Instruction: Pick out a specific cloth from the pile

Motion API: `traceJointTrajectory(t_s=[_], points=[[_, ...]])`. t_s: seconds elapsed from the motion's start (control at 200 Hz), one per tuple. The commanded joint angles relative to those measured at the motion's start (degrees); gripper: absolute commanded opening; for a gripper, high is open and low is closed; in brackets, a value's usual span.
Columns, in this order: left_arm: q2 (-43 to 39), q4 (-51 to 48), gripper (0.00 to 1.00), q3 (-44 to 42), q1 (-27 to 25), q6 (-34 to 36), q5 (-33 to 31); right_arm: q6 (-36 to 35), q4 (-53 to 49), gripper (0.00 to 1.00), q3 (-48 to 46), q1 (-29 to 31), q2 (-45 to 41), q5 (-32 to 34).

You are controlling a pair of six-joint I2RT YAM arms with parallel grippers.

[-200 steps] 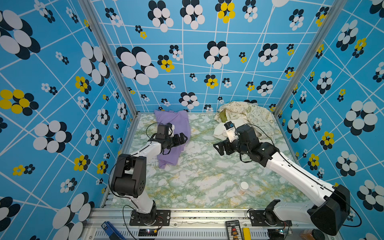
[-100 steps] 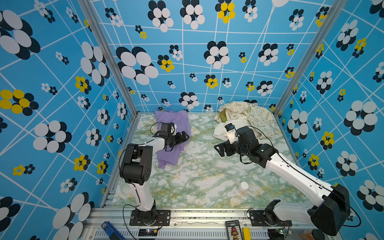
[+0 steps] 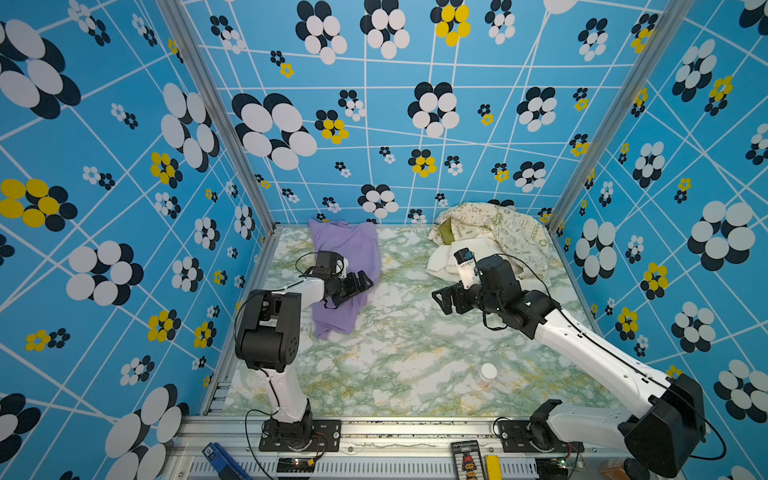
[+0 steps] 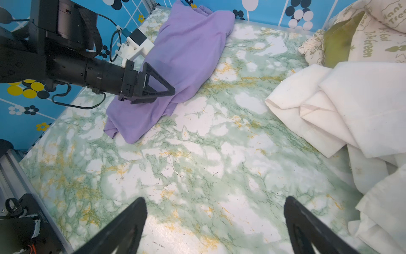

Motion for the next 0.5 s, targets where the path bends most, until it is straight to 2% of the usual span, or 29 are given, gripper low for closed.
traceJointTrajectory(t_s=[0.0, 0.265, 0.39, 0.495], points=[[-5.43, -1.69, 0.99, -2.46, 0.22, 1.70, -0.94, 0.99, 1.00, 0.99, -1.05, -0.64, -1.41, 0.75], [-21.46, 3.85, 0.99, -6.69, 0.20, 7.52, -5.89, 0.91, 4.18, 0.99, -3.21, -2.91, -4.77, 5.05], [-30.53, 6.82, 0.99, -9.61, 0.22, 13.20, -10.82, 2.38, 7.85, 0.99, -5.99, -7.91, -7.77, 6.60], [-37.45, 10.44, 0.99, -13.47, 0.26, 17.71, -15.17, 3.76, 11.94, 0.99, -9.73, -12.19, -10.09, 10.76]])
